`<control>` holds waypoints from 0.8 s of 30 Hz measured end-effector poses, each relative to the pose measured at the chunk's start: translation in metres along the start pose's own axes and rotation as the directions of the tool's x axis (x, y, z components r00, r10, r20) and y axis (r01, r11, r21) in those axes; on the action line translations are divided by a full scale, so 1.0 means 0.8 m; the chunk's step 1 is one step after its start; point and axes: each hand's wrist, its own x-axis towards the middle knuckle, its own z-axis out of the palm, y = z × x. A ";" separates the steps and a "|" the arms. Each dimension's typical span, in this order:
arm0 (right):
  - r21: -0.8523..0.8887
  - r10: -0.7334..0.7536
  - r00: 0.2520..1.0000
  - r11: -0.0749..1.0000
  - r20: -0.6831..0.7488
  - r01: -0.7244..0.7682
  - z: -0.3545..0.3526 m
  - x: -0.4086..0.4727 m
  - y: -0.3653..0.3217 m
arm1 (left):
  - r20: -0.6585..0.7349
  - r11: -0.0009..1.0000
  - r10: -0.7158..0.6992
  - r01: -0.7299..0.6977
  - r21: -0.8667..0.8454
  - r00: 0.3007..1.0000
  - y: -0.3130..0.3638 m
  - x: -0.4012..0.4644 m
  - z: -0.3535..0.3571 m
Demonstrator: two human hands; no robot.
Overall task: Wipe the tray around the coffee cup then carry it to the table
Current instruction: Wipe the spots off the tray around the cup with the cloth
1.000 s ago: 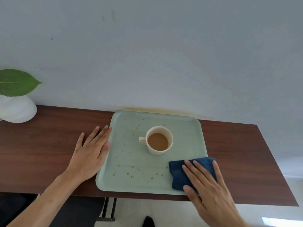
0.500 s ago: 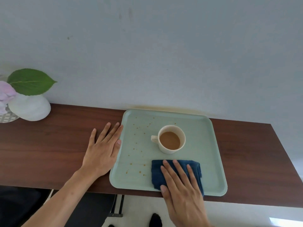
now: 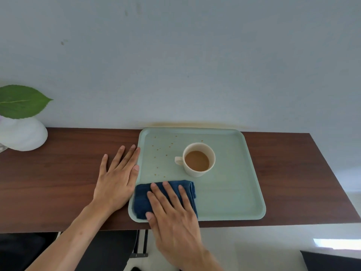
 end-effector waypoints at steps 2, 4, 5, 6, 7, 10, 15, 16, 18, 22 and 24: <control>-0.001 0.016 1.000 1.000 -0.010 -0.016 -0.007 -0.012 0.019 | 0.004 1.000 -0.003 0.003 -0.005 1.000 0.000 0.000 -0.001; -0.016 0.046 0.999 0.999 -0.027 -0.046 -0.014 -0.027 0.045 | 0.004 1.000 0.000 0.000 -0.003 1.000 0.001 0.000 -0.001; -0.027 0.057 0.998 0.998 -0.039 -0.058 -0.017 -0.036 0.060 | 0.003 1.000 0.001 -0.001 -0.003 1.000 0.001 0.000 -0.001; -0.032 0.065 0.997 0.997 -0.051 -0.067 -0.020 -0.044 0.077 | 0.002 1.000 0.001 -0.001 -0.004 1.000 0.000 -0.001 -0.001; -0.030 0.070 0.995 0.997 -0.064 -0.072 -0.024 -0.053 0.094 | -0.001 1.000 0.000 0.000 -0.005 1.000 0.000 -0.001 0.000; -0.050 0.087 0.993 0.994 -0.085 -0.092 -0.034 -0.077 0.146 | -0.007 1.000 0.001 0.000 0.011 1.000 -0.001 -0.002 0.001; -0.055 0.135 0.983 0.988 -0.125 -0.143 -0.045 -0.097 0.192 | -0.009 1.000 0.002 -0.001 0.011 1.000 0.000 -0.001 0.001; -0.049 0.138 0.981 0.988 -0.137 -0.145 -0.042 -0.097 0.191 | -0.006 1.000 -0.003 0.003 0.016 1.000 0.001 -0.001 0.001; -0.027 0.139 0.976 0.989 -0.165 -0.145 -0.036 -0.095 0.183 | -0.002 1.000 -0.009 0.009 0.024 1.000 0.001 -0.001 0.001; -0.010 0.076 0.975 0.997 -0.209 -0.079 -0.024 -0.081 0.145 | -0.001 1.000 -0.012 0.012 0.022 1.000 0.002 -0.001 0.000; -0.002 0.037 0.981 0.999 -0.192 -0.038 -0.017 -0.069 0.117 | 0.004 1.000 -0.016 0.016 0.024 1.000 0.003 -0.001 0.000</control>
